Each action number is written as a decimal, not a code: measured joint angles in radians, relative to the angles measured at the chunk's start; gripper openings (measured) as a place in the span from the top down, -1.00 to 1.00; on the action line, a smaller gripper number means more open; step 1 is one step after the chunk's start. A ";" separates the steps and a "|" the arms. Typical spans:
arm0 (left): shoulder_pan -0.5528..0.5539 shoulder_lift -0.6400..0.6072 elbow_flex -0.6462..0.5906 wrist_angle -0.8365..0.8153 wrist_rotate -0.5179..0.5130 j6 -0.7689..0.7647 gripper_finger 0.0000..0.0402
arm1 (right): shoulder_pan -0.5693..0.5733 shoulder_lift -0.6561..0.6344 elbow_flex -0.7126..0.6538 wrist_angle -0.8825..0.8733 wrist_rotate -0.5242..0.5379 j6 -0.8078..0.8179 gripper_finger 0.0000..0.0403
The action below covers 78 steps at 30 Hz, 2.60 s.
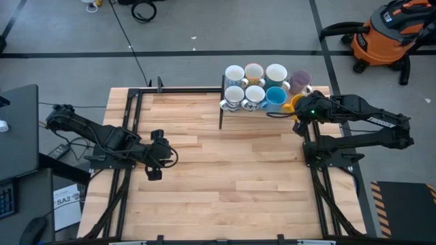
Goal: Place coffee mugs
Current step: Put the yellow mug on the shelf
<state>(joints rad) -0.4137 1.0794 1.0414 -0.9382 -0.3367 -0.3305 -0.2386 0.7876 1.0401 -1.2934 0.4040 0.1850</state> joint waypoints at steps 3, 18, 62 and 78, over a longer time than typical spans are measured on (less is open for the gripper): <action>0.000 0.000 0.000 0.000 0.000 0.000 0.36 | 0.000 -0.001 0.000 0.000 -0.022 -0.053 0.88; 0.000 0.000 0.000 0.000 0.000 0.000 0.36 | -0.042 -0.009 0.050 -0.010 -0.115 -0.380 0.85; 0.000 0.000 0.000 0.029 0.000 0.000 0.36 | -0.315 0.024 0.053 -0.025 -0.186 -0.727 0.63; 0.000 0.000 0.000 0.029 0.000 0.000 0.36 | -0.315 0.024 0.053 -0.024 -0.160 -0.727 0.35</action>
<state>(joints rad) -0.4136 1.0798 1.0412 -0.9089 -0.3367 -0.3305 -0.5533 0.8116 1.0931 -1.3178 0.2443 -0.5419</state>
